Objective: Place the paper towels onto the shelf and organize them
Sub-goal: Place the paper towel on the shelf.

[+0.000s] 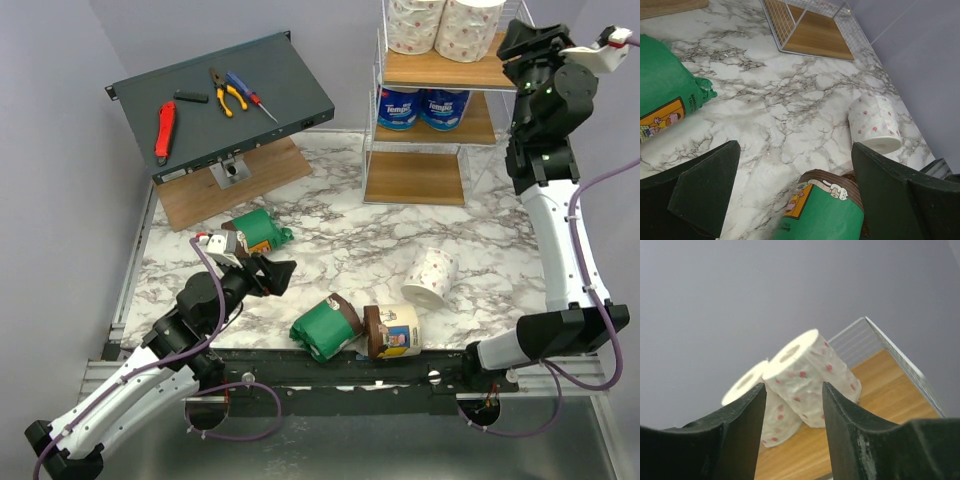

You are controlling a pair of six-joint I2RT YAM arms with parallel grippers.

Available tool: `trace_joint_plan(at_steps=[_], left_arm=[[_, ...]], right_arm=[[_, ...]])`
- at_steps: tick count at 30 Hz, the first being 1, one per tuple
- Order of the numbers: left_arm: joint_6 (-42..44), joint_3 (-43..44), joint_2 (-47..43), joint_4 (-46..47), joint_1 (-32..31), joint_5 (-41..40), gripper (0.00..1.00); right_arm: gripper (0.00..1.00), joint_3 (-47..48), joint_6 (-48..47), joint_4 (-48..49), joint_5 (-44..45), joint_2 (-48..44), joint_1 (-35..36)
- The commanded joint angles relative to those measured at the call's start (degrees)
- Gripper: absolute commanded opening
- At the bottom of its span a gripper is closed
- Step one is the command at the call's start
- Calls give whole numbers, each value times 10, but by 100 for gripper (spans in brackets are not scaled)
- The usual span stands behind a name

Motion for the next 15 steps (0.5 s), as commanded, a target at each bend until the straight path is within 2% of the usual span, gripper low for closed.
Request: trace_joint_plan(at_steps=[1,5,15], left_arm=[[10,16,-5,-5,-2,8,98],[13,16,-8,-6,-2,6,98],[16,20,-6,-9,-2,-5,98]], right_arm=[[45,46,71,-69,-84,31,-35],[38,75,81,-94,-114,71,-42],[34,91,91,-55,-128,141,-44]])
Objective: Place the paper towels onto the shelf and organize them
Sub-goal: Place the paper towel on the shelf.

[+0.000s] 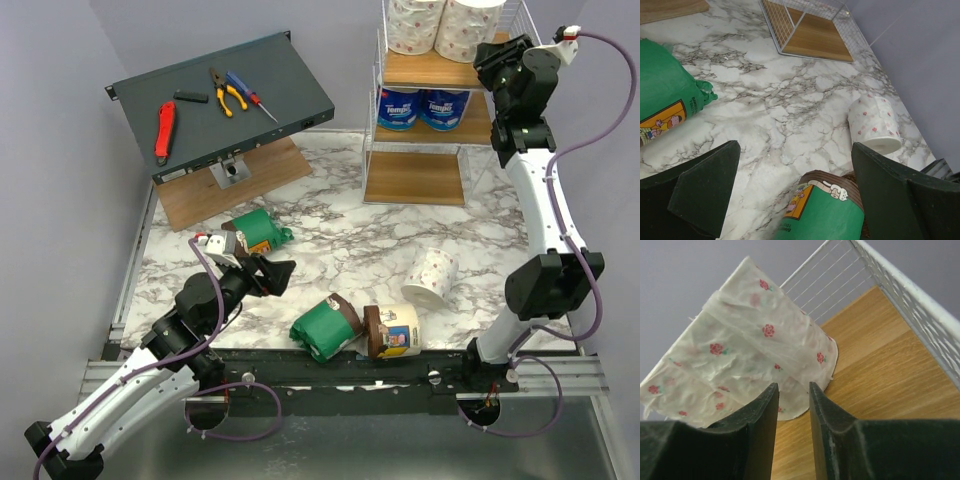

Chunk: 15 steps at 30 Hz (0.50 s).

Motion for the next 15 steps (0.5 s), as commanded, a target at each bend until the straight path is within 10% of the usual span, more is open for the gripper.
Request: trace_joint_plan(at_steps=[1,15], left_arm=[[10,21,3,-9,-2,-6,98],[-3,17,17,-1,-2,-13,98]], right_arm=[[34,9,10,28,-21,9,-1],[36,-12,-24,113,2,45,-1]])
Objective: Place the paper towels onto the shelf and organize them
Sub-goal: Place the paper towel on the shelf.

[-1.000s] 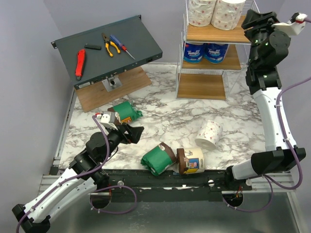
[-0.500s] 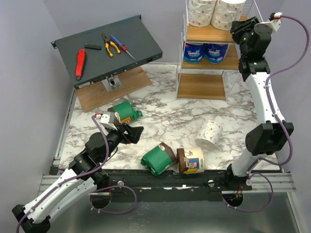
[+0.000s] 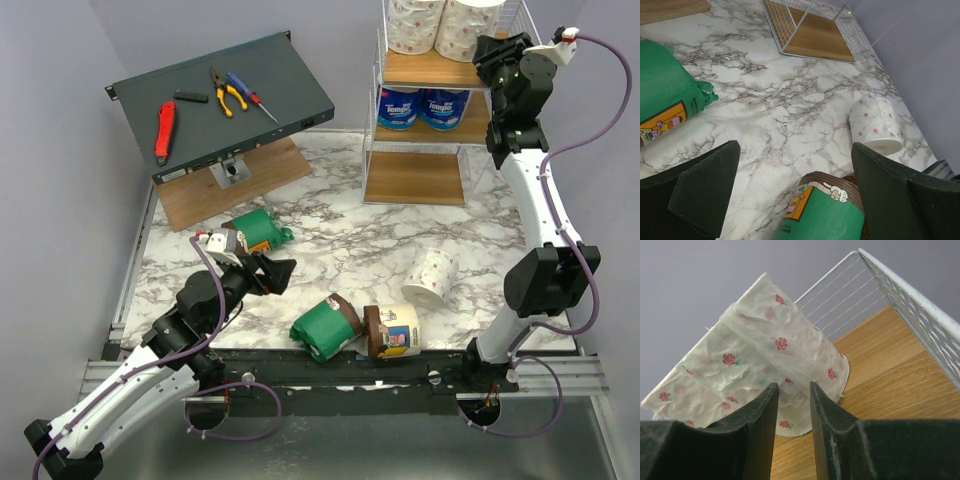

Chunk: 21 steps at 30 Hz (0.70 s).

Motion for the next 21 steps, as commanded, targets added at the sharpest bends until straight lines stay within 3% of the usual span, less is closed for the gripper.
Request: trace_joint_plan(at_steps=[1,21], left_arm=[[-3,11,9,-1,-2,-10,98],[-11,17,39,5,-2,-14,98]], right_arm=[[36,18,-20,18,6,30,-1],[45,32,-35,-8,14,62,-1]])
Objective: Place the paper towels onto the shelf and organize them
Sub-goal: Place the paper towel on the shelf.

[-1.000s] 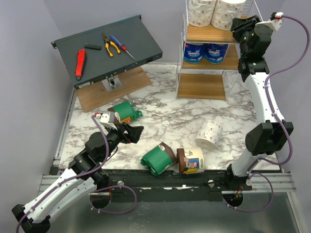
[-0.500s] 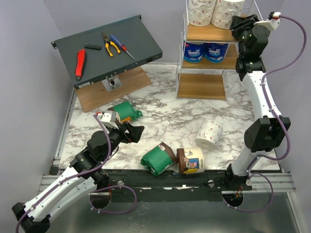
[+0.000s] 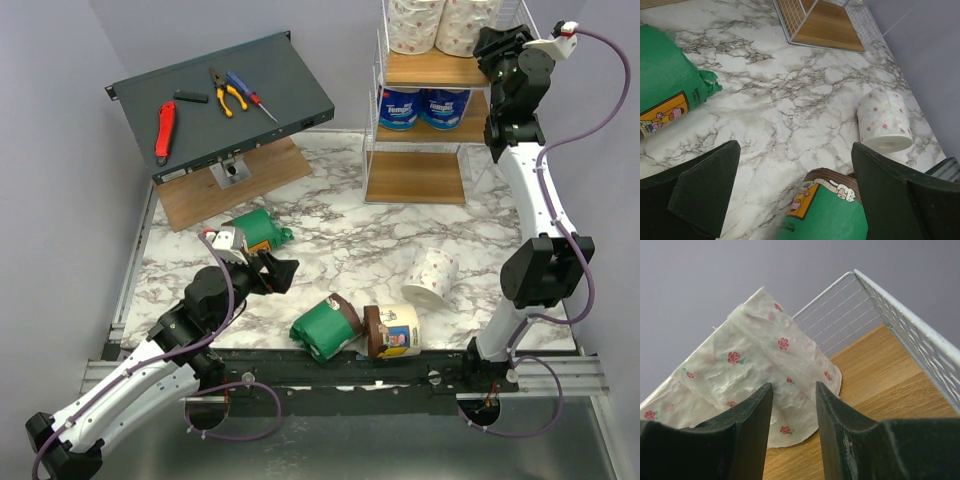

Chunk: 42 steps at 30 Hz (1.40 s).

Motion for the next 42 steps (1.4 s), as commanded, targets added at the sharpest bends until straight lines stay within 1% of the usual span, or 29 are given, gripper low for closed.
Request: trace_joint_plan(at_steps=[1,8,11,12,15,17,21,24,29,33,35,37,42], left_arm=[[-5,18,4,5,-2,-12,98],[-7,18,4,6,-2,-6,98],[-7,19,-2,1,-2,-4,98],[-7,18,-5,-1,-2,-4,98],[-8,17,-17,-8,-2,-5,98],[-10,16,-25,-12,-2,-5,98],[-15,14,-37,-20,-2,-1,98],[-18,14,-46,-28,-2,0,98],[-25,18,-60,-40,-2,1,98],[-33,21,-64,-44,-2,3,98],[-38,22,-63,-45,-2,2,99],[-44,21,-62,-44,-2,1,98],[-52,19,-52,-42,-2,-2,99]], right_arm=[[45,-11,-9,-31,-6,16,-1],[49,-23,-8,-31,-26,-6,-1],[53,-35,-7,-31,-19,-25,0],[54,-39,-6,-33,-17,-35,-1],[65,-45,-7,-43,-15,-59,0],[71,-50,-8,-51,-14,-78,-1],[76,-65,2,-67,-23,-128,-1],[78,-101,26,-72,-47,-178,-1],[81,-178,87,-72,-134,-286,0],[81,-200,95,-117,-189,-336,9],[81,-202,88,-165,-217,-346,24],[80,-211,71,-199,-226,-354,57],[80,-266,-12,-260,-145,-356,213]])
